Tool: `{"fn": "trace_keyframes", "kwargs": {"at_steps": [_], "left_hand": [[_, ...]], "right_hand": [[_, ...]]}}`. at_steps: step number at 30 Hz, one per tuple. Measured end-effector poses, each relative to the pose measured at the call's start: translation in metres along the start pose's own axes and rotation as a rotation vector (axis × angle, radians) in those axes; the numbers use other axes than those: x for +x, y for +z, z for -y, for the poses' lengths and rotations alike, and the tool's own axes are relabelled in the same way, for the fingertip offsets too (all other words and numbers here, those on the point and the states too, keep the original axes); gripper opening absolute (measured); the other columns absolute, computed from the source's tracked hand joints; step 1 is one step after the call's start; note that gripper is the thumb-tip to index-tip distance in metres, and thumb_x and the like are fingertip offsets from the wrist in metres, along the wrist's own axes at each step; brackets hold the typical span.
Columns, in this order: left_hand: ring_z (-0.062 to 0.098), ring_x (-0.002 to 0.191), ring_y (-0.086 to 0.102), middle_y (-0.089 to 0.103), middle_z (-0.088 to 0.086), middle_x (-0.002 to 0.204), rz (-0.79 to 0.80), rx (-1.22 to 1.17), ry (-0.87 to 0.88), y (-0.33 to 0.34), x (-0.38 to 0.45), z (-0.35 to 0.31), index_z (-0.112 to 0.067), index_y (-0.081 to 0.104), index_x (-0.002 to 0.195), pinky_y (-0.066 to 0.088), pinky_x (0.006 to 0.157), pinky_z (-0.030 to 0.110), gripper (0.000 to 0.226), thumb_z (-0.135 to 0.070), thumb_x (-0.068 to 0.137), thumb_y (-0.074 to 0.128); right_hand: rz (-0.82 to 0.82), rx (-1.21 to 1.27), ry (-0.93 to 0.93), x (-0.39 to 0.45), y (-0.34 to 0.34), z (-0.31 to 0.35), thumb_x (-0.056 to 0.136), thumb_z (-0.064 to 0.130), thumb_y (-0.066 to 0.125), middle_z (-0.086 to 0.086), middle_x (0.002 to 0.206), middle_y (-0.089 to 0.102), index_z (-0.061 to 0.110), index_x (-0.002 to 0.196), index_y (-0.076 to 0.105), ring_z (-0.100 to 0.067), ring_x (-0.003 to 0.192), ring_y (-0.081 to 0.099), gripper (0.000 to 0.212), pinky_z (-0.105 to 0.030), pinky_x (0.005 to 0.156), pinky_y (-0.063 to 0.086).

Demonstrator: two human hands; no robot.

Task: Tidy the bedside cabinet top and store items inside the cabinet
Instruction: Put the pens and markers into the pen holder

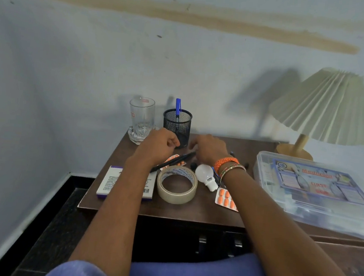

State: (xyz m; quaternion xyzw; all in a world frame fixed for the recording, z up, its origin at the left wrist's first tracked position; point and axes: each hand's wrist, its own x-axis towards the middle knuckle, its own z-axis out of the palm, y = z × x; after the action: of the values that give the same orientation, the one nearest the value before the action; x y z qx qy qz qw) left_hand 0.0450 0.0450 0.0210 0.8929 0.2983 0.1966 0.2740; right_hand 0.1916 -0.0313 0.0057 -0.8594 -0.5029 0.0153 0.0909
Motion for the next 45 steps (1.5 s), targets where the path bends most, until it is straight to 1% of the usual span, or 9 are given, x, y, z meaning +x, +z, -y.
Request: {"fn": "trace_keyframes", "kwargs": {"at_steps": [10,14,17,21,29,32,35,37,45], "left_hand": [[0.018,0.093,0.064,0.070,0.010,0.100,0.004,0.000,0.014,0.001,0.002,0.002,-0.011,0.070,0.101,0.047,0.083,0.027,0.025,-0.003,0.086,0.052],[0.016,0.094,0.062,0.069,0.010,0.103,-0.019,-0.014,0.010,0.003,0.003,0.001,-0.011,0.065,0.111,0.041,0.079,0.023,0.026,-0.005,0.088,0.053],[0.016,0.098,0.058,0.066,0.008,0.109,-0.012,-0.031,0.019,0.003,0.003,-0.005,-0.012,0.061,0.119,0.038,0.082,0.024,0.029,-0.012,0.091,0.055],[0.017,0.086,0.060,0.067,0.007,0.095,0.049,-0.077,0.027,0.003,0.001,-0.014,-0.009,0.063,0.110,0.040,0.072,0.024,0.023,-0.013,0.096,0.044],[0.009,0.063,0.055,0.061,0.004,0.073,0.051,-0.067,0.005,0.001,-0.001,-0.019,-0.004,0.061,0.089,0.038,0.057,0.022,0.019,-0.001,0.092,0.043],[0.011,0.067,0.058,0.061,0.005,0.076,0.051,-0.044,0.004,0.002,-0.001,-0.016,-0.007,0.060,0.091,0.039,0.058,0.019,0.015,-0.001,0.091,0.045],[0.010,0.068,0.058,0.062,0.003,0.076,0.039,-0.010,0.008,0.003,0.001,-0.016,-0.010,0.060,0.091,0.037,0.058,0.019,0.013,-0.005,0.091,0.049],[0.010,0.070,0.058,0.063,0.003,0.076,0.035,0.028,0.023,0.004,0.002,-0.017,-0.013,0.061,0.090,0.038,0.059,0.021,0.011,-0.008,0.091,0.051],[0.018,0.079,0.061,0.065,0.005,0.081,0.028,0.065,0.045,0.004,-0.002,-0.023,-0.012,0.062,0.091,0.038,0.068,0.025,0.009,-0.011,0.091,0.054]], "right_hand": [[-0.023,0.017,-0.063,0.012,0.001,-0.022,0.081,0.005,0.060,-0.005,0.109,0.065,0.025,0.095,0.071,-0.028,0.102,0.060,0.027,-0.035,0.080,0.048],[-0.026,0.156,-0.085,0.016,-0.007,-0.032,0.084,0.007,0.063,-0.007,0.107,0.065,0.018,0.095,0.071,-0.024,0.105,0.056,0.018,-0.033,0.086,0.048],[-0.043,0.303,-0.099,0.012,-0.023,-0.033,0.086,0.006,0.062,-0.004,0.092,0.065,0.013,0.094,0.071,-0.020,0.090,0.060,0.014,-0.025,0.075,0.043],[-0.115,0.442,-0.181,0.002,-0.044,-0.031,0.084,0.007,0.065,-0.002,0.086,0.066,0.013,0.091,0.073,-0.013,0.083,0.057,0.012,-0.022,0.074,0.042],[-0.465,1.216,0.010,-0.004,-0.051,-0.044,0.082,-0.010,0.062,-0.009,0.082,0.066,-0.004,0.094,0.068,-0.016,0.074,0.062,0.014,-0.022,0.073,0.057],[-0.515,1.153,0.112,-0.005,-0.045,-0.057,0.082,-0.008,0.063,-0.011,0.082,0.067,0.000,0.090,0.070,-0.018,0.076,0.062,0.013,-0.026,0.075,0.058],[-0.447,0.739,0.168,-0.005,-0.030,-0.068,0.080,-0.004,0.063,-0.012,0.084,0.067,0.004,0.087,0.072,-0.014,0.071,0.061,0.014,-0.016,0.068,0.051],[-0.352,0.508,0.216,-0.004,-0.020,-0.071,0.080,-0.001,0.062,-0.014,0.095,0.068,0.004,0.089,0.072,-0.021,0.082,0.064,0.014,-0.024,0.075,0.052],[-0.002,0.384,0.304,-0.023,-0.028,-0.063,0.081,0.015,0.071,-0.010,0.109,0.064,0.006,0.106,0.062,-0.026,0.099,0.060,0.028,-0.035,0.084,0.052]]}}
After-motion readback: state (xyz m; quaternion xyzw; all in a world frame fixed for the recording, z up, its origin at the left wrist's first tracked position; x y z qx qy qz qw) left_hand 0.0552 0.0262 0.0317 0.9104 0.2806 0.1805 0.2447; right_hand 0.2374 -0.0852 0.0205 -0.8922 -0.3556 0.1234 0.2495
